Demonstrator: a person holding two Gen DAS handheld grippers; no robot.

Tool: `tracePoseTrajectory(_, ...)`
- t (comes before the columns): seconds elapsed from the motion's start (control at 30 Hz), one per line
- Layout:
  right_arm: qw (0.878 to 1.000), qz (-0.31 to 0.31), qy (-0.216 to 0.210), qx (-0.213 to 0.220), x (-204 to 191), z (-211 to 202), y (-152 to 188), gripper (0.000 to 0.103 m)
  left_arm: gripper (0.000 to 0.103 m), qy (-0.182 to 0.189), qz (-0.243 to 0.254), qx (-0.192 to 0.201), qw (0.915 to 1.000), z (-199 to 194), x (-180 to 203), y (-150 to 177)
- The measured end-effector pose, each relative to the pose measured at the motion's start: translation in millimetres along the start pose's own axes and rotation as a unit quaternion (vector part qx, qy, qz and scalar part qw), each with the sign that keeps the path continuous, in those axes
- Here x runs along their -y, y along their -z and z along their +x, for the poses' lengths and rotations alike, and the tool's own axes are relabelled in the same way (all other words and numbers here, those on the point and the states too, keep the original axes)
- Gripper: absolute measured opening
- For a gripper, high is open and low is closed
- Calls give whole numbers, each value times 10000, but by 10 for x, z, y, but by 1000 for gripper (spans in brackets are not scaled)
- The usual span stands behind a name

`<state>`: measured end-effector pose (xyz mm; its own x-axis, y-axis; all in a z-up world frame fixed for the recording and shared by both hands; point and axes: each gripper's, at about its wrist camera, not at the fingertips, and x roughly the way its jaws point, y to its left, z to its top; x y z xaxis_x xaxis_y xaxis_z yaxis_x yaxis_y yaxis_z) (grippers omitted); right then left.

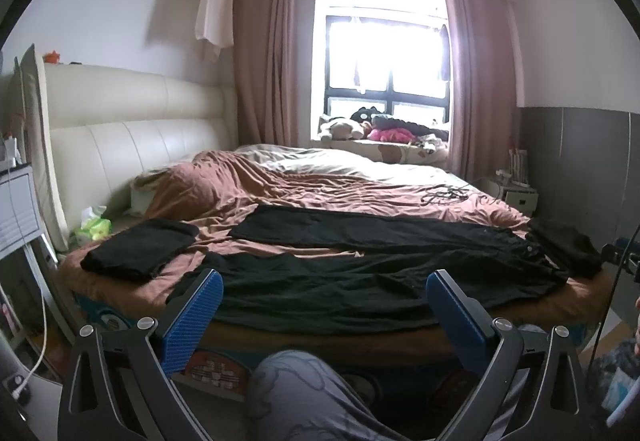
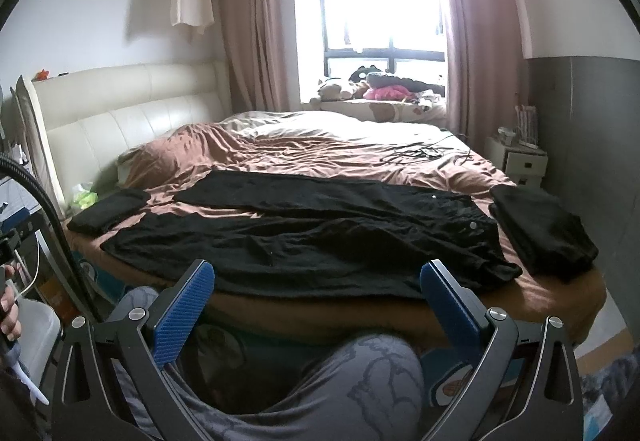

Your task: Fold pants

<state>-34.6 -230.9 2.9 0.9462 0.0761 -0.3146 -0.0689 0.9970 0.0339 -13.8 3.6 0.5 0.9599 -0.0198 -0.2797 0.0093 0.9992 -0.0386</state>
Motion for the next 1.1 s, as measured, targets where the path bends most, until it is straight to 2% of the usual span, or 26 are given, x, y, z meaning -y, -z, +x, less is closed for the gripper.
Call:
tracePoseTrajectory(0.77, 10000, 72, 4, -41, 6, 47, -3, 103, 103, -172, -30, 29, 9998, -26, -186, 49)
tracePoseTrajectory(1.1, 9995, 295, 73, -48, 119, 301, -88, 103, 103, -176, 33, -247, 9995, 419, -297, -1)
